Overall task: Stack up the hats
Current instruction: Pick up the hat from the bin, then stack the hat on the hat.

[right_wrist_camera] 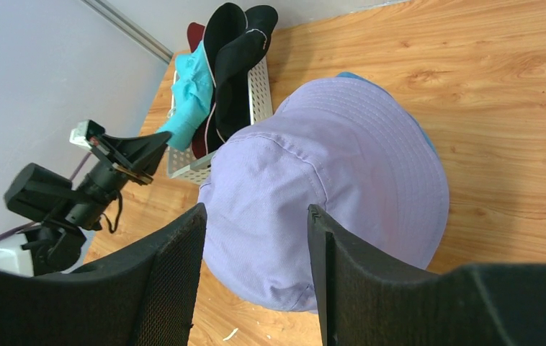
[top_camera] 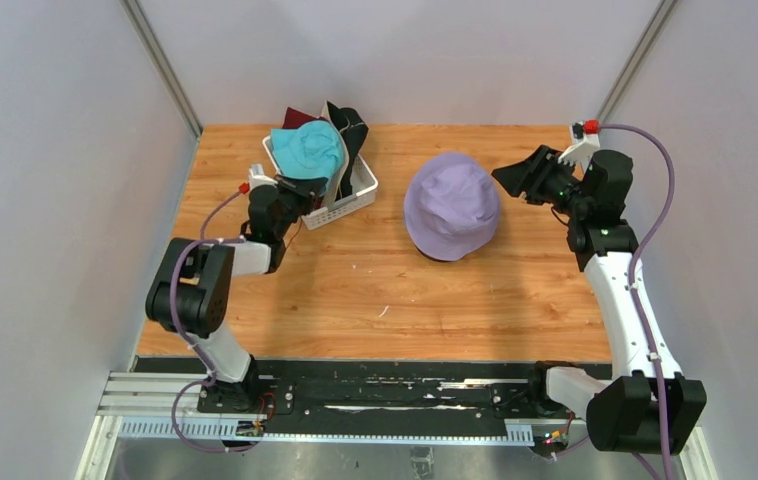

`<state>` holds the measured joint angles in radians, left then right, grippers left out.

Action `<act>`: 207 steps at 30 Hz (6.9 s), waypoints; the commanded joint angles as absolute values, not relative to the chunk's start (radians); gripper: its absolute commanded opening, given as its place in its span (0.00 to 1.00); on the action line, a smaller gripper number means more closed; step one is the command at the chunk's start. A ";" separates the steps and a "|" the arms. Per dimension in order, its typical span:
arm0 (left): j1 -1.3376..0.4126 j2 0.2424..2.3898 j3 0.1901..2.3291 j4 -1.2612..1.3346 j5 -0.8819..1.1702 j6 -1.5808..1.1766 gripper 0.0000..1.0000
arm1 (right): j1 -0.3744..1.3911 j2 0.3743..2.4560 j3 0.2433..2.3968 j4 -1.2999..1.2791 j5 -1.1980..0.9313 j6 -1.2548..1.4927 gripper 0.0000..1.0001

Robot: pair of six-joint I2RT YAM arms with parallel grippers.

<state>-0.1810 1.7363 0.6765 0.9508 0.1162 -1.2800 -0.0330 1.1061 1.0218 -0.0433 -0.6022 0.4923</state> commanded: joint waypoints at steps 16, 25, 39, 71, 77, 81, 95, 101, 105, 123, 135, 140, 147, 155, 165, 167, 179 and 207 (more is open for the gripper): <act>-0.230 1.363 1.239 0.329 0.247 -1.031 0.00 | 0.051 1.040 1.029 0.011 -0.663 0.470 0.54; -0.341 1.517 1.531 0.199 0.247 -0.967 0.00 | 0.144 1.034 1.063 -0.002 -0.628 0.370 0.54; -0.440 1.736 1.814 0.098 0.250 -0.937 0.00 | 0.337 1.209 1.240 -0.021 -0.484 0.265 0.54; -0.462 1.839 2.043 0.022 0.308 -0.956 0.00 | 0.403 1.578 1.458 0.108 -0.393 0.240 0.36; -0.462 1.844 2.059 0.010 0.317 -0.936 0.00 | 0.403 1.640 1.531 0.085 -0.311 0.185 0.01; -0.460 1.847 2.062 0.004 0.339 -0.897 0.00 | 0.402 1.628 1.524 0.067 -0.174 0.078 0.01; -0.460 1.850 1.857 0.217 0.468 -0.844 0.00 | 0.352 1.557 1.289 0.291 0.211 -0.214 0.01; -0.483 1.850 1.747 0.321 0.493 -0.874 0.00 | 0.322 1.480 1.152 0.393 0.247 -0.227 0.01; -0.520 1.852 1.733 0.331 0.483 -0.854 0.00 | 0.307 1.425 1.106 0.401 0.256 -0.239 0.01; -0.589 1.841 1.483 0.572 0.499 -0.883 0.00 | 0.307 1.130 0.851 0.369 0.279 -0.201 0.01; -0.589 1.692 1.180 0.731 0.477 -0.902 0.00 | 0.445 0.977 0.766 0.220 0.286 -0.186 0.01; -0.593 1.655 1.119 0.763 0.479 -0.909 0.00 | 0.512 0.928 0.739 0.175 0.331 -0.188 0.01; -0.601 1.636 1.038 0.817 0.477 -0.919 0.00 | 0.585 0.903 0.733 0.091 0.387 -0.174 0.04; -0.608 1.637 0.976 0.871 0.483 -0.931 0.00 | 0.630 0.866 0.718 -0.007 0.397 -0.088 0.09; -0.633 1.631 0.944 0.883 0.500 -0.923 0.00 | 0.691 0.718 0.751 -0.215 0.497 0.079 0.42; -0.635 1.623 0.927 0.892 0.503 -0.926 0.00 | 0.692 0.690 0.768 -0.255 0.500 0.101 0.42; -0.642 1.575 0.815 0.934 0.505 -0.923 0.00 | 0.692 0.673 0.882 -0.300 0.418 0.157 0.45; -0.478 1.444 0.597 0.682 0.319 -0.791 0.37 | 0.675 0.908 0.930 -0.106 0.289 0.114 0.54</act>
<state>-0.5316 1.5059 0.6243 0.7136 0.3725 -0.7944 0.6781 0.9092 0.9112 -0.1513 0.3317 0.1184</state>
